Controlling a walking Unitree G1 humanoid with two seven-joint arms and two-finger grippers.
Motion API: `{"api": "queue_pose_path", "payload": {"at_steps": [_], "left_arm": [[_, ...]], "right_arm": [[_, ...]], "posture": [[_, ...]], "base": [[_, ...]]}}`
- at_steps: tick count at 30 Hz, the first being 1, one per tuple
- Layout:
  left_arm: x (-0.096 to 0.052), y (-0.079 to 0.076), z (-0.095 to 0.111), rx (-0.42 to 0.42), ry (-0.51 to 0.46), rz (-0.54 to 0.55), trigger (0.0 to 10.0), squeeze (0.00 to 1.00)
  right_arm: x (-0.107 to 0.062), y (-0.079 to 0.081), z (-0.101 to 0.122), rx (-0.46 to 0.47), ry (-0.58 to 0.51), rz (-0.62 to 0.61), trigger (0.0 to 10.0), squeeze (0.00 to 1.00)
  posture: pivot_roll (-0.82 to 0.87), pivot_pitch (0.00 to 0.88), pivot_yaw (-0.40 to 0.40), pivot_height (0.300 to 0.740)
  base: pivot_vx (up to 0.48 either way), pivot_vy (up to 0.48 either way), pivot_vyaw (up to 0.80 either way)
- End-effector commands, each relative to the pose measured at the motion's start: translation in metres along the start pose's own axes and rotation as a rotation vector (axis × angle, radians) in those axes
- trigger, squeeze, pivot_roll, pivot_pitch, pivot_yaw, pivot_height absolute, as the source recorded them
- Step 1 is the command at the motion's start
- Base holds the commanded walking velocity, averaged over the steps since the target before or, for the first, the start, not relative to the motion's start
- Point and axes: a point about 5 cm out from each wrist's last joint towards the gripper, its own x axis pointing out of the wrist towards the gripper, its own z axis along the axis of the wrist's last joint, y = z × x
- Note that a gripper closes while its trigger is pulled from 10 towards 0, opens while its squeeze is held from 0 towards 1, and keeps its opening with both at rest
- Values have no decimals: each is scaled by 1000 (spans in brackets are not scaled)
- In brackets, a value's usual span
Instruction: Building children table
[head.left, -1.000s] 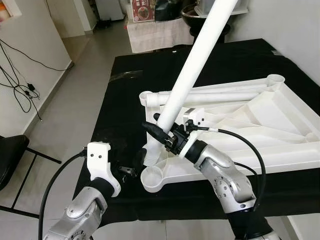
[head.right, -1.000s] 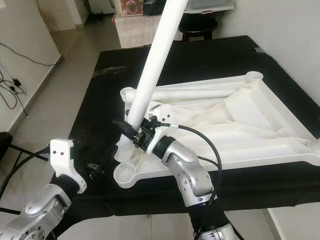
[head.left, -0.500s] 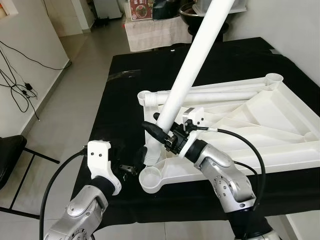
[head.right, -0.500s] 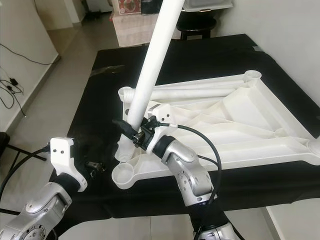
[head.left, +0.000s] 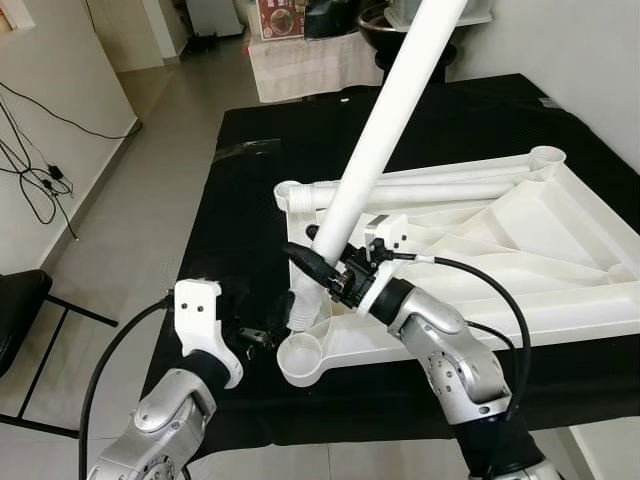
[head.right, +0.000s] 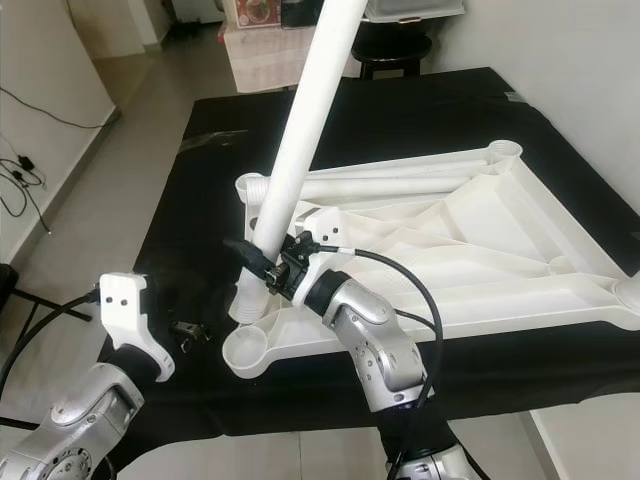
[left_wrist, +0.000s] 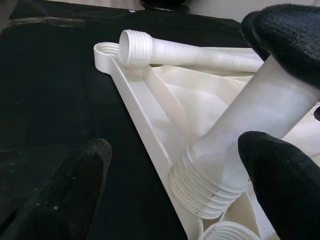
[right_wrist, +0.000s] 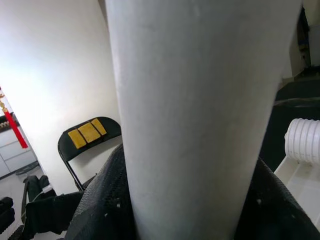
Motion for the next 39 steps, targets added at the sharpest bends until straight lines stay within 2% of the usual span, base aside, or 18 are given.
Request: {"api": "queue_pose_path", "payload": {"at_steps": [1,17,39], "left_arm": [[-1,5,-4,0,19,21,10000,0],[0,7,-4,3,19,27,10000,0],[0,5,-7,-3,21,25,10000,0]], "right_arm": [[2,2,-11,22,46,5,10000,0],[3,6,-13,-37,66,36,10000,0],[1,6,-17,-45,82,48,10000,0]], "posture": [[-23,143,63,740],[-23,137,64,740],[-33,117,63,740]], "base": [[0,0,0],[0,0,0],[0,0,0]]}}
